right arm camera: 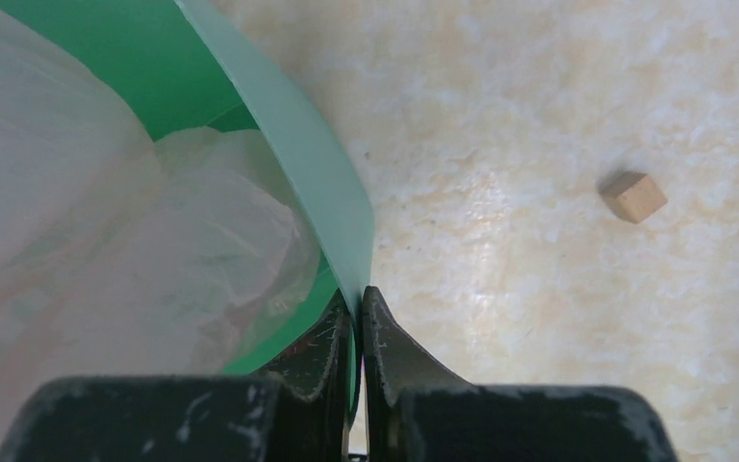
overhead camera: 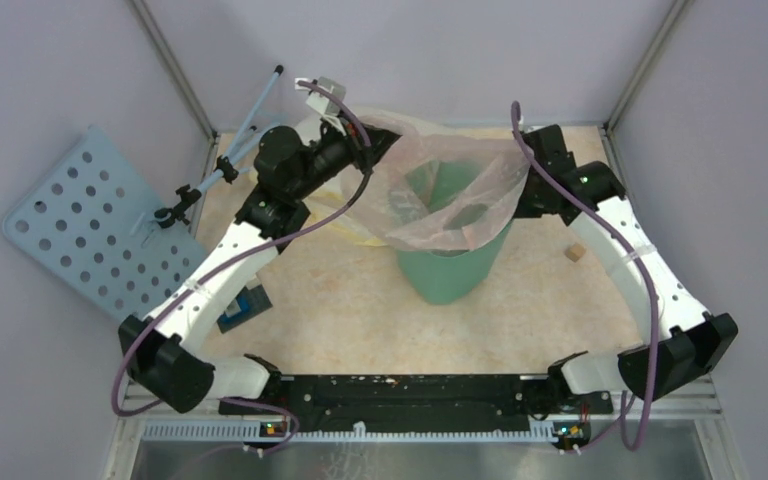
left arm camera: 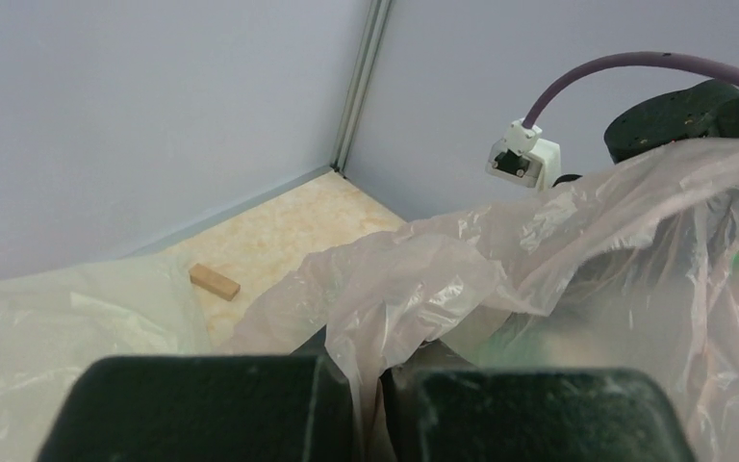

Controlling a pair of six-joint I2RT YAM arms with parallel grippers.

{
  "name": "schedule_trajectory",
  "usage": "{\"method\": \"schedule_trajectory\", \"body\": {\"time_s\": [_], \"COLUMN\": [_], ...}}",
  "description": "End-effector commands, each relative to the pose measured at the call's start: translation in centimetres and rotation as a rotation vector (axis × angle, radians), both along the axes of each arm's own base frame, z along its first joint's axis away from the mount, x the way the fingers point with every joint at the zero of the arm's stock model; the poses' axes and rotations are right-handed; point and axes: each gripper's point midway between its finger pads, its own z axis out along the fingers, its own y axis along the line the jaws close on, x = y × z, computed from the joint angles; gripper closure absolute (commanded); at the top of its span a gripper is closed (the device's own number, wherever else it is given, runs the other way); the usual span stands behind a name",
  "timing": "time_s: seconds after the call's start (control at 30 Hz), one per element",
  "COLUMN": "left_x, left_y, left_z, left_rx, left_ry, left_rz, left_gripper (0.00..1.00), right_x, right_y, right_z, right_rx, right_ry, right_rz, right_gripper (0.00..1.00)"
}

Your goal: Put the trash bags into the trash bin

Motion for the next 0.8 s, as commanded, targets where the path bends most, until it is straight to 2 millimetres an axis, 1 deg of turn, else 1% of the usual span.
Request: {"method": "schedule_trajectory", "body": {"time_s": [0.0,0.1,0.23,0.3,0.33,0.37,0.43,0.53,0.63,0.7,0.77], "left_x": [-2.8,-3.9,-4.7,-4.9,-4.9,-4.9,-5.2,-5.4,-5.1,-4.9,-4.6], "left_y": [2.0,2.8,3.7,4.2,4.4,4.5,4.4,4.5,4.6,4.7,4.8], "left_z": [0.8,0.9,0.9,0.8,0.6,0.5,0.7,0.8,0.7,0.8,0.9], "left_rx": [0.034,0.059,0.094,0.11,0.12,0.127,0.134,0.141,0.146,0.149,0.154], "left_ry": [-0.028,-0.03,-0.03,-0.028,-0.02,-0.021,-0.032,-0.04,-0.039,-0.037,-0.033], "left_rz": [0.014,0.019,0.043,0.062,0.069,0.071,0.059,0.056,0.069,0.08,0.094], "left_gripper": [1.0,1.0,1.0,1.0,1.0,1.0,1.0,1.0,1.0,1.0,1.0], "right_x": [-2.2,-2.9,-3.7,-3.8,-3.8,-3.8,-4.0,-4.3,-4.7,-4.9,-5.2], "right_y": [2.8,4.5,6.6,7.0,6.9,6.7,6.4,5.6,4.7,3.7,2.8], "right_z": [1.6,1.9,2.0,2.0,2.0,2.2,2.6,3.4,4.3,5.4,7.0], "right_rx": [0.078,0.108,0.159,0.161,0.156,0.152,0.152,0.146,0.128,0.098,0.081], "right_ry": [-0.038,-0.037,-0.028,-0.034,-0.038,-0.047,-0.065,-0.111,-0.141,-0.163,-0.191], "right_rz": [0.028,0.052,0.091,0.098,0.096,0.092,0.095,0.092,0.086,0.071,0.056], "right_gripper": [1.0,1.0,1.0,1.0,0.99,0.95,0.78,0.65,0.56,0.54,0.53]}}
